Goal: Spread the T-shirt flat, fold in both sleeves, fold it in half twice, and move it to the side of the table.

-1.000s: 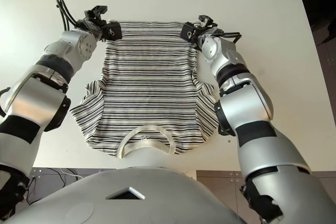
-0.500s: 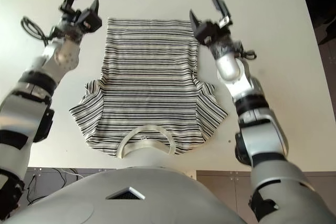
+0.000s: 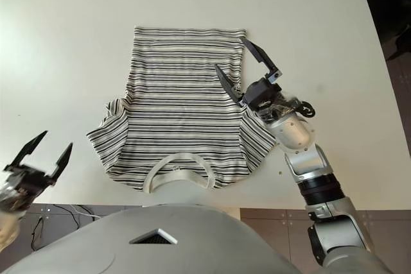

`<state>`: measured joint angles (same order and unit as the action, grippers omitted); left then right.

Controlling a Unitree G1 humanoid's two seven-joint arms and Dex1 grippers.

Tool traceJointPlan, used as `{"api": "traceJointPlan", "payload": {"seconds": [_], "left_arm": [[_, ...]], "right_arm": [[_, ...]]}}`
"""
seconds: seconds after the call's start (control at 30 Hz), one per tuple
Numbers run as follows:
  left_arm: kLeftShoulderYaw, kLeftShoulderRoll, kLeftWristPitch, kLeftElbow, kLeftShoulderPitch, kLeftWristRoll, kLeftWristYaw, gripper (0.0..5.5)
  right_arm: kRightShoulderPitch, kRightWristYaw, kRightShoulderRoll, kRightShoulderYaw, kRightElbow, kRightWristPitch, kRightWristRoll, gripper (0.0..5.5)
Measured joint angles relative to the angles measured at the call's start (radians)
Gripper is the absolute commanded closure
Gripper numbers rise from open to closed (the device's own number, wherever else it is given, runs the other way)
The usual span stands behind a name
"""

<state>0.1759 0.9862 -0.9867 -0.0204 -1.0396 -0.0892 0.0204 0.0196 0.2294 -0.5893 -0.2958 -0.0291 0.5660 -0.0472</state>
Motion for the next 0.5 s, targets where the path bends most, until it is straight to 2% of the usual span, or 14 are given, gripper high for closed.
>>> {"api": "traceJointPlan", "payload": {"seconds": [0.07, 0.2, 0.33, 0.5], "left_arm": [[0.055, 0.033, 0.019, 0.037, -0.135, -0.005, 0.116, 2.84], [0.148, 0.031, 0.077, 0.071, -0.178, -0.056, 0.233, 2.84], [0.151, 0.005, 0.189, 0.138, -0.022, -0.24, 0.278, 2.84], [0.096, -0.043, 0.298, 0.175, 0.206, -0.473, 0.271, 2.84]], "right_arm": [[0.0, 0.028, 0.007, 0.01, -0.016, -0.038, 0.001, 2.3], [-0.002, 0.05, 0.032, 0.037, -0.019, -0.066, 0.025, 2.3], [-0.018, 0.058, 0.05, 0.053, -0.047, -0.07, 0.064, 2.3], [-0.055, 0.063, 0.058, 0.094, -0.058, -0.07, 0.094, 2.3]]}}
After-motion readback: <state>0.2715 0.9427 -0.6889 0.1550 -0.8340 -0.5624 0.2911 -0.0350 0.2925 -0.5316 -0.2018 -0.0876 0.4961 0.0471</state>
